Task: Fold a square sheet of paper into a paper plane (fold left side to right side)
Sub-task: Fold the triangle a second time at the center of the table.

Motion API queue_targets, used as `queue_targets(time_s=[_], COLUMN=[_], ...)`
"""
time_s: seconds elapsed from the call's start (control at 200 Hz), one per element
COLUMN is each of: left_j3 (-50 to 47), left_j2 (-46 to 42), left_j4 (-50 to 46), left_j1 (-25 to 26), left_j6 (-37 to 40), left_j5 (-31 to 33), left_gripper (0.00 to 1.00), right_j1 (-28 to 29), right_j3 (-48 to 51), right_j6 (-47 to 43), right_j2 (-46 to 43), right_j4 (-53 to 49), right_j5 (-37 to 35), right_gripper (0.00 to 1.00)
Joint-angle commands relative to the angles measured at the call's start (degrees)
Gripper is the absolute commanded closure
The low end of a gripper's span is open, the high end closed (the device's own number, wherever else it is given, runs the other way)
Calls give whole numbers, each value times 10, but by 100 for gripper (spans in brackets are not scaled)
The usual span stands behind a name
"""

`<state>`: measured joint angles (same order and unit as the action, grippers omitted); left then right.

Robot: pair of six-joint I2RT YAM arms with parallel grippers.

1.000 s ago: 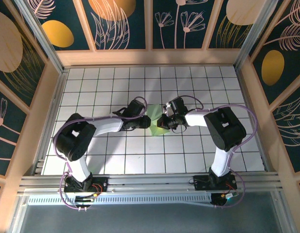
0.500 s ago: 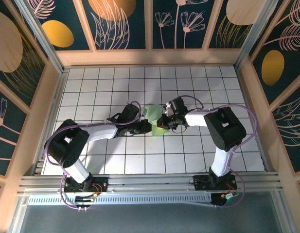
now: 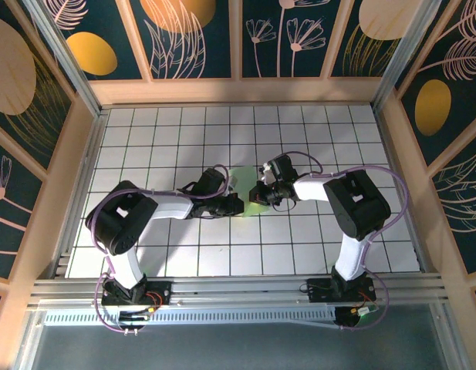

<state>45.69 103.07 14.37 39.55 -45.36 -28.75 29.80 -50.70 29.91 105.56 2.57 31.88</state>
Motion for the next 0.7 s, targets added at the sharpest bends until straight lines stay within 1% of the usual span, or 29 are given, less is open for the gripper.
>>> queue_targets(time_s=[0.0,0.285,0.5,0.696], left_j3=[12,7,4,9], left_j2=[15,24,12,-4], left_j4=[17,3,-10,-6], left_j1=[4,10,10,11], left_j6=[-3,4,10,8], left_j5=[-17,-6,12,2], left_gripper=[100,100,100,100], right_j1=[5,5,6,6], right_j3=[12,11,11,11], right_j6=[-13,-17,-16,-17], right_j2=[13,15,17,17], right_j4=[-46,-51,-50,-51], right_j5=[-28,-29,-29,-30], right_gripper=[100,100,100,100])
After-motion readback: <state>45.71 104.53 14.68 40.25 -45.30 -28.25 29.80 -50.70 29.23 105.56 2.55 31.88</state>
